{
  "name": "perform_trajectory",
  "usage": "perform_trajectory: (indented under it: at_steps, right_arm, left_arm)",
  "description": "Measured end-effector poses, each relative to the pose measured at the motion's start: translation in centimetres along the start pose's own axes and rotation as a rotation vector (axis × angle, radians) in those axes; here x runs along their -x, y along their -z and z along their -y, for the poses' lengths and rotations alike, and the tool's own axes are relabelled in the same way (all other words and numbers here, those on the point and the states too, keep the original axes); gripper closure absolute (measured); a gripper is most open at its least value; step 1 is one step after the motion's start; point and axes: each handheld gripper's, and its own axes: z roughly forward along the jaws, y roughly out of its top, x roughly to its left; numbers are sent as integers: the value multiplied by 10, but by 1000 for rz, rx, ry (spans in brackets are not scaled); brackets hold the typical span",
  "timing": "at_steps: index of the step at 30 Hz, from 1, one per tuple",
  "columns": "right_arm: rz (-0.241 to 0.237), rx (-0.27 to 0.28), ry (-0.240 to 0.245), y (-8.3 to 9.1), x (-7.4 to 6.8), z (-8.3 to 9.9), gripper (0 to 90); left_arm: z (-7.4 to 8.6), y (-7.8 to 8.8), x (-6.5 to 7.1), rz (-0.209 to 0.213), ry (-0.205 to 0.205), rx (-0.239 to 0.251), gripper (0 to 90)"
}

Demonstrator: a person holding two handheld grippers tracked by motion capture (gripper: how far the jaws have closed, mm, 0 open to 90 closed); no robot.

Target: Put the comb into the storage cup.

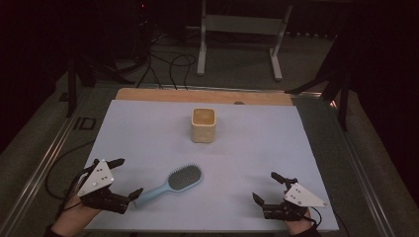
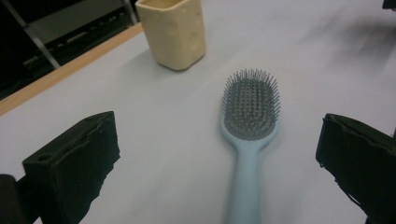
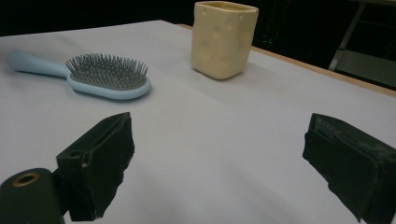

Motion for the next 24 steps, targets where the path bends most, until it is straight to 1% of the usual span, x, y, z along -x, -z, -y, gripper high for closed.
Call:
perform_trajectory:
  at_steps: [2, 5, 8, 12, 14, 17, 18, 19, 21, 22, 23, 24]
  right_arm:
    - [1, -1, 2, 0, 0, 0, 84]
    - [-2, -2, -1, -1, -1, 0, 84]
    - [-1, -1, 0, -1, -1, 0, 84]
    - [-4, -1, 0, -1, -1, 0, 84]
    - [-4, 0, -1, -1, 0, 0, 85]
    - [-5, -1, 1, -1, -1, 0, 85]
    - [-6, -1, 2, -1, -1, 0, 84]
    - [-6, -1, 2, -1, -1, 0, 84]
    - [-9, -3, 1, -2, -1, 0, 85]
    - [-6, -2, 2, -1, -1, 0, 85]
    - [-7, 1, 4, -1, -1, 0, 84]
    - [-7, 0, 2, -1, -1, 0, 84]
  left_arm:
    - [-3, -3, 1, 7, -9, -17, 0]
    - [-7, -11, 5, 17, -11, -35, 0]
    - [-10, -19, 10, 25, -26, -65, 0]
    - [-11, -28, 14, 25, -37, -99, 0]
    - [-11, -32, 15, 31, -32, -118, 0]
    - [-11, -37, 17, 22, -43, -133, 0]
    - [-10, -40, 18, 25, -36, -144, 0]
    - [-10, -40, 18, 25, -36, -144, 0]
    - [-10, -43, 20, 27, -10, -159, 0]
    - [-10, -44, 20, 30, -4, -164, 0]
    - [-10, -45, 21, 24, -6, -176, 0]
    - [-10, -48, 21, 42, 9, -203, 0]
